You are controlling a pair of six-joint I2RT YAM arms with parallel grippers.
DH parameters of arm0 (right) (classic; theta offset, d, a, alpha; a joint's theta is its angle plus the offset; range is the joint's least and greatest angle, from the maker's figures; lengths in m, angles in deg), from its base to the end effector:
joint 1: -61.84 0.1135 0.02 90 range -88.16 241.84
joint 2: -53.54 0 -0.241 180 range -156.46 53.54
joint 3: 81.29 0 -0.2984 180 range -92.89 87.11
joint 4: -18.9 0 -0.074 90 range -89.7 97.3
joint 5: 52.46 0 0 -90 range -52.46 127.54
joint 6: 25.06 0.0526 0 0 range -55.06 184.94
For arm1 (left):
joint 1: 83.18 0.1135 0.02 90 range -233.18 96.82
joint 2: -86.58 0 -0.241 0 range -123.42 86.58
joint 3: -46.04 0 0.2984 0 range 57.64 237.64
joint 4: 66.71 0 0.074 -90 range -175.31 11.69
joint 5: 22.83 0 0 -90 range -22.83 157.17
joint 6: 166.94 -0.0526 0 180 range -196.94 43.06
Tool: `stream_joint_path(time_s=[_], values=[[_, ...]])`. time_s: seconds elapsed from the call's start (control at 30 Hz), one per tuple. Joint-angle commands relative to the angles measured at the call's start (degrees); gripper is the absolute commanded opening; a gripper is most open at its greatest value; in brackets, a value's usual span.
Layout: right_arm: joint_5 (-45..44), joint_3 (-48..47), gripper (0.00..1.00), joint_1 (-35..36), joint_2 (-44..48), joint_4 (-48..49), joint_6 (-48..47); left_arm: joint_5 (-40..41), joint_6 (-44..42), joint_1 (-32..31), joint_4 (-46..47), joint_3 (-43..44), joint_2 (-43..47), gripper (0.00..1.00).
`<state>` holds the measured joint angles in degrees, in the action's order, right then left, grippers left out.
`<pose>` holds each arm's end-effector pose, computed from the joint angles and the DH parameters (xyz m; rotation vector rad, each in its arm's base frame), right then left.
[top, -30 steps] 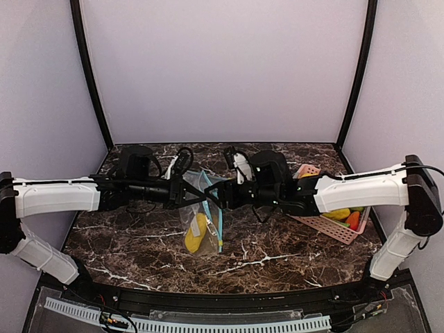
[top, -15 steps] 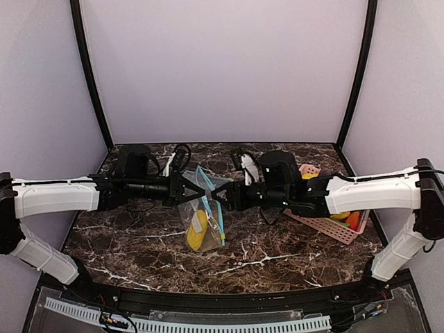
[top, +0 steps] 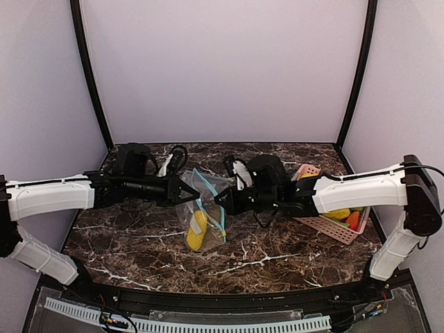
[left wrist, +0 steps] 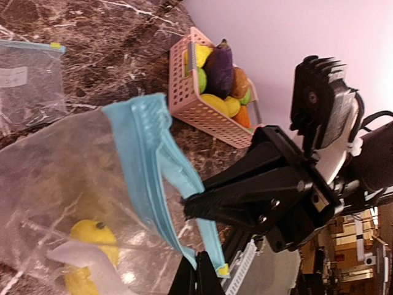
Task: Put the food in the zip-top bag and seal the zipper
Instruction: Adjust the zipper food storage bag at the center of the board, then pick up the fake fruit from the bin.
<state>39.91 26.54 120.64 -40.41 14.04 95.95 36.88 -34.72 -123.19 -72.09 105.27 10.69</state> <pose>0.2192 0.3662 0.1865 -0.5540 2.1229 0.9879 0.2570 -0.2504 0.2169 0.3529 2.1709 -1.4002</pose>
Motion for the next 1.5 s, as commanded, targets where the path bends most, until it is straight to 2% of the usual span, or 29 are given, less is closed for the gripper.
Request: stream_joint_path(time_s=[0.0,0.03,0.13,0.33,0.47,0.5,0.6,0.7,1.0,1.2,1.47], values=[[-7.97,-2.07,0.01,-0.10,2.89,-4.62,2.03,9.45,-8.54,1.34,-17.64,5.83,4.06,0.01],[-9.89,-2.50,0.00,-0.10,3.39,-6.15,2.37,12.31,-9.47,1.47,-22.17,7.68,4.25,0.01],[-13.84,-4.09,0.00,-0.10,4.11,-10.98,2.77,15.27,-12.84,1.75,-27.49,10.16,4.91,0.01],[-15.76,-5.77,0.00,-0.10,3.08,-13.55,4.42,11.82,-12.99,1.81,-26.01,11.17,2.86,0.01],[-18.10,-5.48,0.06,-0.10,4.08,-14.67,5.73,12.66,-13.57,1.90,-26.76,11.95,1.40,0.01],[-18.26,-5.34,0.11,-0.14,4.45,-14.78,5.48,12.89,-13.74,1.93,-26.73,12.08,1.15,0.01],[-18.47,-4.92,0.38,-0.10,6.37,-15.27,4.21,11.98,-13.86,2.03,-25.17,12.27,0.38,0.01],[-19.62,-3.97,0.60,-0.83,9.14,-17.35,4.26,8.72,-13.15,2.12,-22.51,12.22,-1.06,0.01],[-22.94,4.33,0.83,-9.33,21.47,-27.31,7.36,6.74,-11.88,2.47,-18.36,11.89,-2.95,0.01],[-16.68,9.12,0.85,-22.37,25.61,-35.25,9.38,5.87,-11.33,2.57,-17.15,12.07,-3.07,0.01],[-7.07,16.11,0.80,-34.78,26.21,-35.01,8.81,6.06,-11.07,2.59,-17.63,12.03,-2.86,0.01]])
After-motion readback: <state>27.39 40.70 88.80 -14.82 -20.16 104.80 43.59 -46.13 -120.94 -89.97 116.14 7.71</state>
